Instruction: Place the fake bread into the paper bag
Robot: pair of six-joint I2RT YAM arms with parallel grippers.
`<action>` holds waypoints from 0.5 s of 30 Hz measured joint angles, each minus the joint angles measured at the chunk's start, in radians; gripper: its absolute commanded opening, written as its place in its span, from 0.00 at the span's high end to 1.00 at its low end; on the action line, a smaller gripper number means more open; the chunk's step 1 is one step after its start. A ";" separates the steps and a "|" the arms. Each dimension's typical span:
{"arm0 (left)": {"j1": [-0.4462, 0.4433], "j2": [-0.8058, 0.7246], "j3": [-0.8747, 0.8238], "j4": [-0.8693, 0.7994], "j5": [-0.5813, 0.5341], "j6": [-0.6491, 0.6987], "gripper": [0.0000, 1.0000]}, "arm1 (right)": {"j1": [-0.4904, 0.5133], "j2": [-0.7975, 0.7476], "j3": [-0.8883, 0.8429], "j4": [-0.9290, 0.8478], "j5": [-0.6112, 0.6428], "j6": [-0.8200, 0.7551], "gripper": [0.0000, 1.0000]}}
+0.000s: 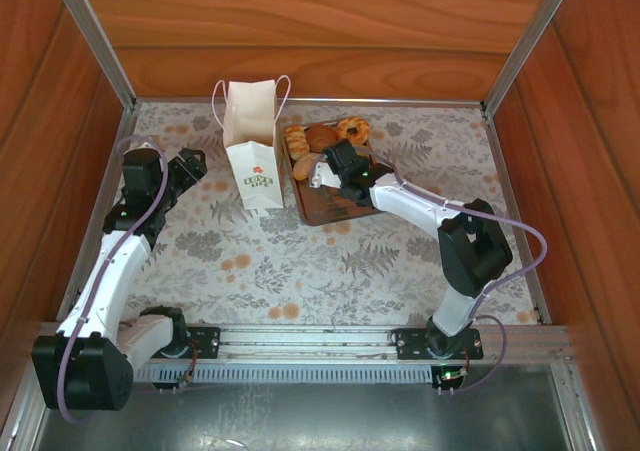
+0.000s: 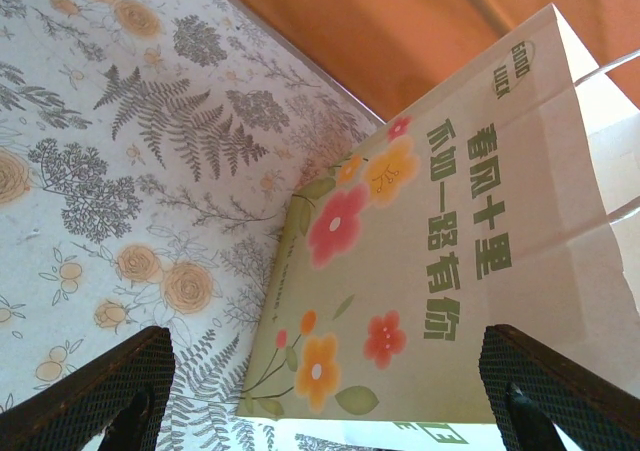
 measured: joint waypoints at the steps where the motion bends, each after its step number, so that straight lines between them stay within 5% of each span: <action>1: 0.000 0.000 0.000 0.000 0.001 0.000 0.16 | 0.000 -0.001 0.000 0.000 0.000 -0.001 0.67; 15: 0.000 0.008 0.066 -0.018 0.064 0.009 0.16 | 0.031 -0.195 -0.061 -0.052 0.027 0.060 0.71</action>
